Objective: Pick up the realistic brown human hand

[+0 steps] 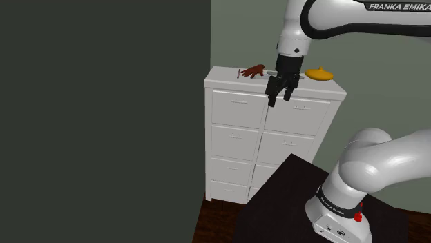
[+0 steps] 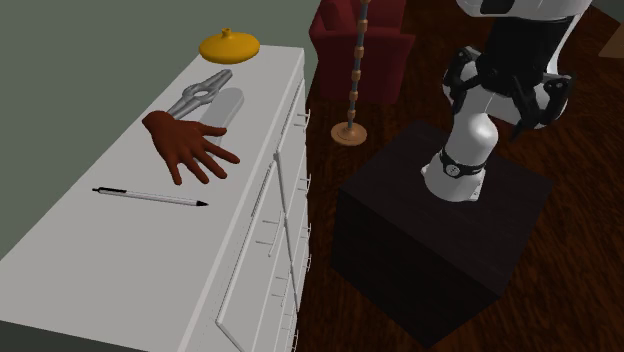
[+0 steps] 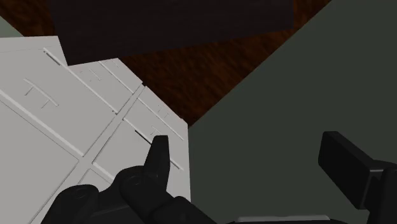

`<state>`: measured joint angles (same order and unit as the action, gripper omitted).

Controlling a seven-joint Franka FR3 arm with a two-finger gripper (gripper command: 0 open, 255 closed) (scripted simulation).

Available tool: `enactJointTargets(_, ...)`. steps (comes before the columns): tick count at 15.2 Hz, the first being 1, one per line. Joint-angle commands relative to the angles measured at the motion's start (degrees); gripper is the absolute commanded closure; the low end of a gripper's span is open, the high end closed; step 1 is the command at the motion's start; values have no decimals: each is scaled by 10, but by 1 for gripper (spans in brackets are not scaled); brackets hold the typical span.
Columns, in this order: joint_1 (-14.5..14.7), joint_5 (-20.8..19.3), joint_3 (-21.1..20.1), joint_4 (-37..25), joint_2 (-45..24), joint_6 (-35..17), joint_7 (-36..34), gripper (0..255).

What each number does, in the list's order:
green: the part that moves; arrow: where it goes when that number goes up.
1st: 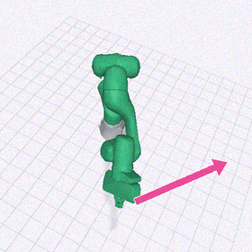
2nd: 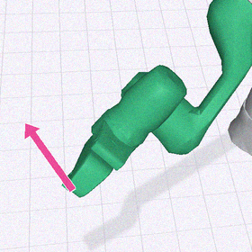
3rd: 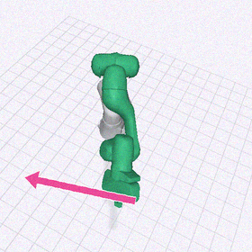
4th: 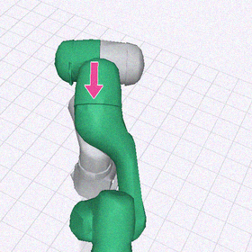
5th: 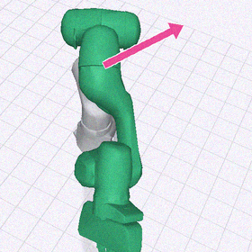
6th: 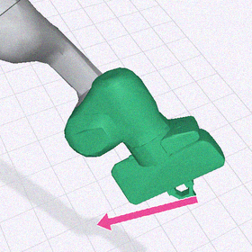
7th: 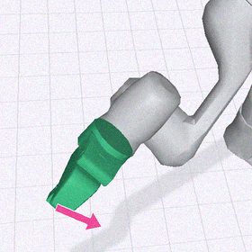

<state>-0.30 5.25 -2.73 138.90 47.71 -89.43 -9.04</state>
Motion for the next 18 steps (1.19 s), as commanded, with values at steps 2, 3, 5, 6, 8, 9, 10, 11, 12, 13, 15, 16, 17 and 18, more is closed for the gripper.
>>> enactJointTargets(2, -7, 0, -1, -9, -20, -14, -11, 0)
enactJointTargets(3, -14, -1, -3, -19, -40, -27, -23, 0)
enactJointTargets(5, -29, -3, -4, -40, -80, -52, -46, 0)
enactJointTargets(6, -36, -4, -5, -51, -100, -64, -57, 0)
enactJointTargets(8, -49, -7, -6, -74, -138, -84, -80, 0)
enactJointTargets(9, -56, -9, -6, -87, -158, -94, -92, 0)
enactJointTargets(10, -62, -11, -5, -100, -176, -103, -103, 0)
enactJointTargets(11, -69, -13, -5, -113, -195, -111, -115, 0)
enactJointTargets(12, -75, -15, -4, -127, -213, -118, -127, 0)
enactJointTargets(13, -81, -17, -3, -141, -232, -125, -138, 0)
enactJointTargets(15, -93, -22, -1, -170, -267, -137, -161, 0)
enactJointTargets(16, -99, -24, 1, -185, -285, -142, -173, 0)
enactJointTargets(17, -104, -27, 2, -200, -302, -147, -184, 0)
enactJointTargets(18, -109, -29, 4, -216, -319, -151, -195, 0)
